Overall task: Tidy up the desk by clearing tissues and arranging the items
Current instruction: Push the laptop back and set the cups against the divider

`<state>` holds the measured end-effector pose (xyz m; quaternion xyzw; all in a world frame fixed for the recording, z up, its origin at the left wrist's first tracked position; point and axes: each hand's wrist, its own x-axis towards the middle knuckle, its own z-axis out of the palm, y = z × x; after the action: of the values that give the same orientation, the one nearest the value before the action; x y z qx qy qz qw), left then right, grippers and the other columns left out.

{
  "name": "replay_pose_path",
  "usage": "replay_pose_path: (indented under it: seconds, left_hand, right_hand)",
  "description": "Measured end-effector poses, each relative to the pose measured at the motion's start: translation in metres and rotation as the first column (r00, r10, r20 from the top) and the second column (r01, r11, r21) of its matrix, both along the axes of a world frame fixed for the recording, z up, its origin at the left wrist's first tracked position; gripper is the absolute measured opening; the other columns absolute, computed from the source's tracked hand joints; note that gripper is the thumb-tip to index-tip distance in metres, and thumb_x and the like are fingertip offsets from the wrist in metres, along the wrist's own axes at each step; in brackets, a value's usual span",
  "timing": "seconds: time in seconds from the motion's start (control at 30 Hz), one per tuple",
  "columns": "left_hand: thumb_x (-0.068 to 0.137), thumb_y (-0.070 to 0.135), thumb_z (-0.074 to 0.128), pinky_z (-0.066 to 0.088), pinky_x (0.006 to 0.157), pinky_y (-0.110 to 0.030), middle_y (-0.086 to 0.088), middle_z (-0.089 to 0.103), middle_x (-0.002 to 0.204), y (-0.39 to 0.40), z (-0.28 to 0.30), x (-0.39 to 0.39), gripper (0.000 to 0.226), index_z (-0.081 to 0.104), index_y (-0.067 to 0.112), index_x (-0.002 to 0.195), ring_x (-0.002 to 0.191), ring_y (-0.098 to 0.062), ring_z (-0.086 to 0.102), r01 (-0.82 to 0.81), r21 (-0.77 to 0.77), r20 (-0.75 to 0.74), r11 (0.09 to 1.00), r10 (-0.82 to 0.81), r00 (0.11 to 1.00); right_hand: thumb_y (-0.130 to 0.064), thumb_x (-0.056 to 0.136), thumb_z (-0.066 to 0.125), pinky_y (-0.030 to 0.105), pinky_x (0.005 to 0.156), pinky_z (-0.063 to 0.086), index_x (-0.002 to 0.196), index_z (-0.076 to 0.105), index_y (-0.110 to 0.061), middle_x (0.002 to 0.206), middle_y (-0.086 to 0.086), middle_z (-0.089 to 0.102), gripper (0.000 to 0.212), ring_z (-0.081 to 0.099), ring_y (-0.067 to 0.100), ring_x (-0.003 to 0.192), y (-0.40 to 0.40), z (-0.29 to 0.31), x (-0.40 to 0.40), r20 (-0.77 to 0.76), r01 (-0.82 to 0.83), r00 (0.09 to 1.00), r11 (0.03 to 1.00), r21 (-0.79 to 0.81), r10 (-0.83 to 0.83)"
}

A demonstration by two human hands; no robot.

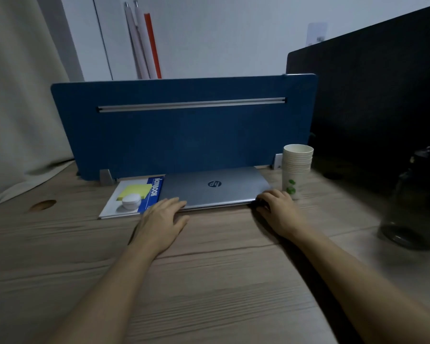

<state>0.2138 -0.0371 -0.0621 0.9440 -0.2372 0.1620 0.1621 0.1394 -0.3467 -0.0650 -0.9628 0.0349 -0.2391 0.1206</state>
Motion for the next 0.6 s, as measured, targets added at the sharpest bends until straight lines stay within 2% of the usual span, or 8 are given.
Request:
replay_pose_path:
  seconds: [0.13, 0.23, 0.33, 0.6]
  left_hand:
    - [0.094, 0.048, 0.053, 0.028, 0.115, -0.042, 0.005, 0.044, 0.152, -0.01, 0.0, -0.022, 0.051, 0.048, 0.032, 0.142, 0.142, -0.018, 0.035, 0.024, -0.019, -0.002, 1.0, -0.024, 1.0]
    - [0.094, 0.051, 0.05, 0.03, 0.115, -0.043, 0.008, 0.044, 0.152, -0.033, 0.0, -0.049, 0.052, 0.045, 0.034, 0.143, 0.141, -0.016, 0.035, 0.077, -0.045, -0.023, 0.996, -0.078, 0.997]
    - [0.094, 0.053, 0.045, 0.027, 0.114, -0.041, 0.009, 0.041, 0.153, -0.067, 0.0, -0.077, 0.053, 0.044, 0.034, 0.144, 0.142, -0.014, 0.033, 0.168, -0.027, -0.023, 0.985, -0.169, 0.985]
    - [0.095, 0.053, 0.044, 0.022, 0.116, -0.035, 0.01, 0.038, 0.155, -0.115, 0.001, -0.092, 0.055, 0.042, 0.034, 0.146, 0.144, -0.013, 0.03, 0.232, 0.004, 0.002, 0.973, -0.232, 0.973]
  right_hand:
    - [-0.035, 0.092, 0.058, 0.037, 0.097, 0.041, 0.122, 0.062, -0.014, 0.128, 0.011, 0.058, 0.037, 0.053, 0.032, 0.114, -0.003, -0.001, -0.026, -0.04, 0.037, 0.999, 0.996, 0.087, -0.033]
    - [-0.031, 0.093, 0.059, 0.034, 0.095, 0.042, 0.124, 0.061, -0.011, 0.128, 0.013, 0.058, 0.037, 0.055, 0.029, 0.114, -0.009, 0.003, -0.048, -0.056, 0.078, 0.996, 0.961, 0.266, -0.065]
    - [-0.028, 0.093, 0.059, 0.036, 0.096, 0.046, 0.126, 0.059, -0.009, 0.13, 0.012, 0.058, 0.038, 0.058, 0.025, 0.112, -0.02, 0.008, -0.072, -0.049, 0.12, 0.993, 0.903, 0.412, -0.11]
    - [-0.034, 0.094, 0.058, 0.031, 0.094, 0.045, 0.13, 0.056, -0.013, 0.131, 0.008, 0.059, 0.042, 0.059, 0.019, 0.113, -0.05, 0.005, -0.093, -0.022, 0.165, 0.984, 0.863, 0.478, -0.177]
